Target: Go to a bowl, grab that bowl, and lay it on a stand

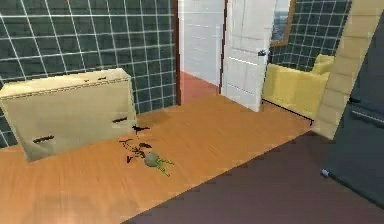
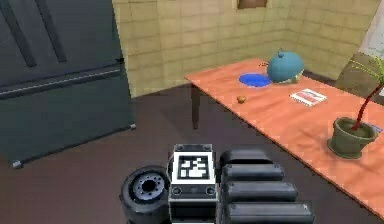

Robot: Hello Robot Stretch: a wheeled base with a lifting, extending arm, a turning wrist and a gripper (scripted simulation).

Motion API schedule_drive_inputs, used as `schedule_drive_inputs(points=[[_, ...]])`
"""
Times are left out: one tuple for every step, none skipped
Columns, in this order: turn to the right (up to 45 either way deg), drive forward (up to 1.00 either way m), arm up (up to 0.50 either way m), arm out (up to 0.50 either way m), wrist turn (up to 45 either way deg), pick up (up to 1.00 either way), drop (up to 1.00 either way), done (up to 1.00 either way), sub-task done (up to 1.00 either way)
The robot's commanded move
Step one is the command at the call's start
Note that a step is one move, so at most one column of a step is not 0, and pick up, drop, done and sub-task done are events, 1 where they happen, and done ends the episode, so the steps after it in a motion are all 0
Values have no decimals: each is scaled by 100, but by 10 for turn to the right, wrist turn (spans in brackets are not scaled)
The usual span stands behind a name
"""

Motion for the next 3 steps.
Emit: schedule_drive_inputs(points=[[0, 100, 0, 0, 0, 0, 0, 0, 0], [30, 0, 0, 0, 0, 0, 0, 0, 0], [0, 100, 0, 0, 0, 0, 0, 0, 0]])
